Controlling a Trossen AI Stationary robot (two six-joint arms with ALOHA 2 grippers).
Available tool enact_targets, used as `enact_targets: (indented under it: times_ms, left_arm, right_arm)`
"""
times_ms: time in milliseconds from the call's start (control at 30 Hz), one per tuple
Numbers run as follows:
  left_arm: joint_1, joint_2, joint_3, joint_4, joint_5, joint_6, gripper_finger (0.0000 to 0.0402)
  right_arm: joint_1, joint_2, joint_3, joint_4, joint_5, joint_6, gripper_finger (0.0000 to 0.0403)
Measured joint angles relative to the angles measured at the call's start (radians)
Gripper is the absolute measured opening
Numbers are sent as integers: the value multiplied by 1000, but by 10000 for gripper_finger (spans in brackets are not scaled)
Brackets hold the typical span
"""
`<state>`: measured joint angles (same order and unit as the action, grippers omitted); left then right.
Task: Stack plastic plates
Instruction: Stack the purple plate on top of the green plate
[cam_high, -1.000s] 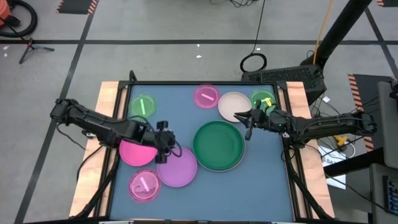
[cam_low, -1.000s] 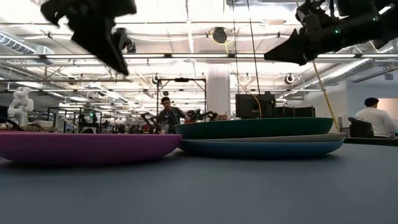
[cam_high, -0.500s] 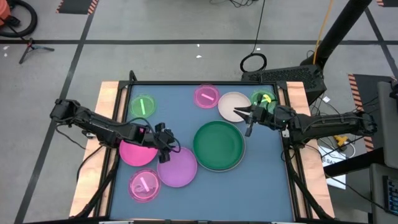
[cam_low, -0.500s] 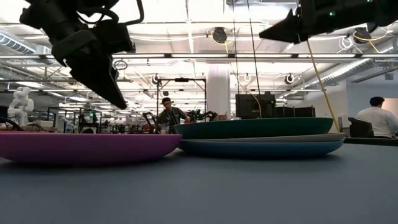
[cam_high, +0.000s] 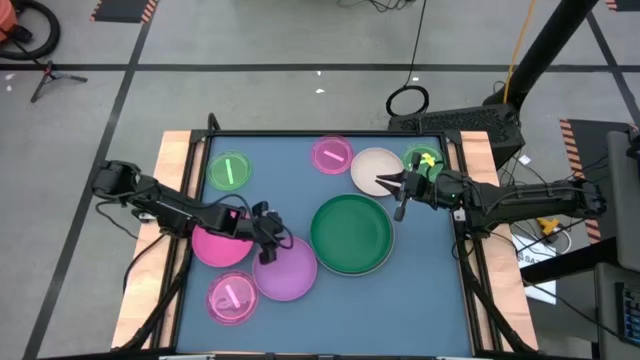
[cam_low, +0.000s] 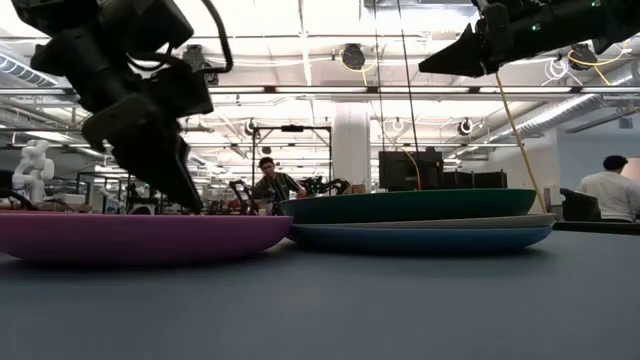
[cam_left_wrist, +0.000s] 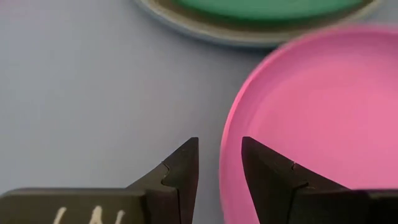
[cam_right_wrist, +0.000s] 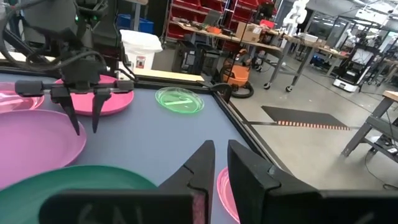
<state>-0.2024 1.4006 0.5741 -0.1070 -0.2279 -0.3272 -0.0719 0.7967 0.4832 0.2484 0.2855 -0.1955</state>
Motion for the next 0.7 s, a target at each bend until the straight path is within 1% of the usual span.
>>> enact_targets:
  times_ms: [100,433,700]
  left_arm:
    - [0,19,0,9,0,0,129]
    - [0,21,0,1,0,-23,129]
    - [-3,21,0,-79,12,-100,129]
  right_arm:
    - [0,0,0,-6,0,0,38]
    - [0,0,0,-15,0,0,38]
    - [0,0,0,-20,0,0,38]
